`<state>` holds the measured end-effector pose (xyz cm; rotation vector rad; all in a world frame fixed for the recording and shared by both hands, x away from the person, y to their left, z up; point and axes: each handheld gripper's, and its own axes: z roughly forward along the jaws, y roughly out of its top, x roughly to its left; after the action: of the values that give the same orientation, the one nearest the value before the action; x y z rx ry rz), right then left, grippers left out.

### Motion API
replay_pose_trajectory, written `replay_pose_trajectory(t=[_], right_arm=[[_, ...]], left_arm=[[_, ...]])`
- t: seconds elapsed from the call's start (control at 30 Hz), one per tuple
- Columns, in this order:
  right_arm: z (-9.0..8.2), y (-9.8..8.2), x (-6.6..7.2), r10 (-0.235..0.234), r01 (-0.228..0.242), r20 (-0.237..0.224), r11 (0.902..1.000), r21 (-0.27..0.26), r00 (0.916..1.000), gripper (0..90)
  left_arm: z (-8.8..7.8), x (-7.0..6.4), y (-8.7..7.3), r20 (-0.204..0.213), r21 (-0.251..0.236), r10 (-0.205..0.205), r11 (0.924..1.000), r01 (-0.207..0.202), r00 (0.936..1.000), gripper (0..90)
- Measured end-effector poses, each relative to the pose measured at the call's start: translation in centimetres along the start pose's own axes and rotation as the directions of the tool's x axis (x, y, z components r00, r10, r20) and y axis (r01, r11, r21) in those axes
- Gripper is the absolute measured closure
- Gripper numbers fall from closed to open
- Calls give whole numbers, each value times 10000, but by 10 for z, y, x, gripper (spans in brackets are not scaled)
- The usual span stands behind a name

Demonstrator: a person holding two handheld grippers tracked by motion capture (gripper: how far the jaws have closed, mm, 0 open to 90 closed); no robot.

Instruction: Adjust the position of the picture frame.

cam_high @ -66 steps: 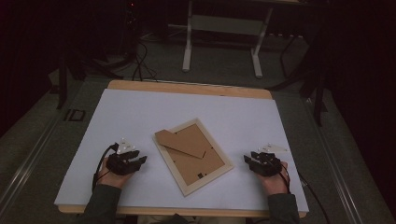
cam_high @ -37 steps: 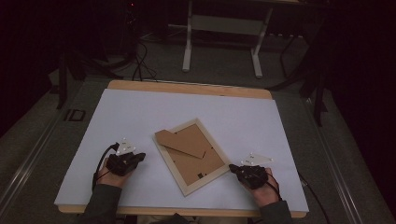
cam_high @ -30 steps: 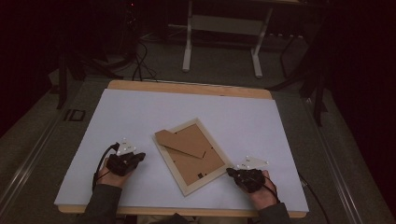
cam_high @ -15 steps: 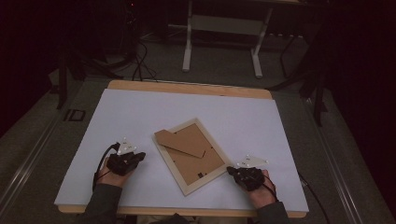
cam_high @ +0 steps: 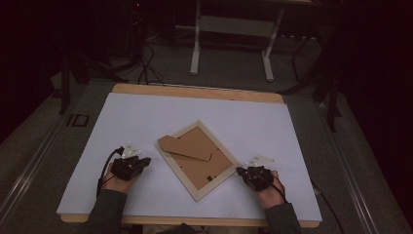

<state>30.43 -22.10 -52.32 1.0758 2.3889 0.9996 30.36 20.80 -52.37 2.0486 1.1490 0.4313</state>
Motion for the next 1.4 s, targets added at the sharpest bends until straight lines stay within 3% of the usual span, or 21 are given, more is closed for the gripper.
replay_pose_trajectory(t=[0.13,0.27,0.37,0.47,0.73,0.83,0.9,1.0,1.1,1.4], right_arm=[[6,6,-7,139,-140,132,9999,59,9998,900],[10,10,-11,308,-309,201,9995,53,9993,900],[12,12,-13,391,-392,200,9992,57,9990,900],[14,14,-14,456,-456,210,9990,35,9987,900],[18,19,-16,653,-655,222,9978,71,9976,900],[20,20,-18,708,-709,201,9975,49,9973,900],[21,21,-19,767,-768,187,9970,72,9969,900],[23,24,-20,818,-820,217,9966,78,9964,900],[25,26,-23,896,-900,291,9959,128,9956,900],[31,33,-33,1544,-1550,315,9877,197,9875,899]], left_arm=[[1,8,8,-322,96,51,9999,-48,9995,900],[6,21,18,-474,3,-191,9998,191,9987,900],[13,31,21,-400,-198,-640,9978,632,9971,900],[20,36,23,-513,-157,-739,9972,732,9959,900],[39,43,40,-477,18,-570,9984,572,9972,900],[45,43,41,-242,153,-514,9985,518,9984,900],[48,41,41,-304,256,-457,9986,465,9985,900],[47,42,41,-139,336,-620,9975,625,9980,900],[47,39,39,14,566,-442,9974,440,9990,900],[47,25,32,695,724,-280,9971,229,9972,900]])
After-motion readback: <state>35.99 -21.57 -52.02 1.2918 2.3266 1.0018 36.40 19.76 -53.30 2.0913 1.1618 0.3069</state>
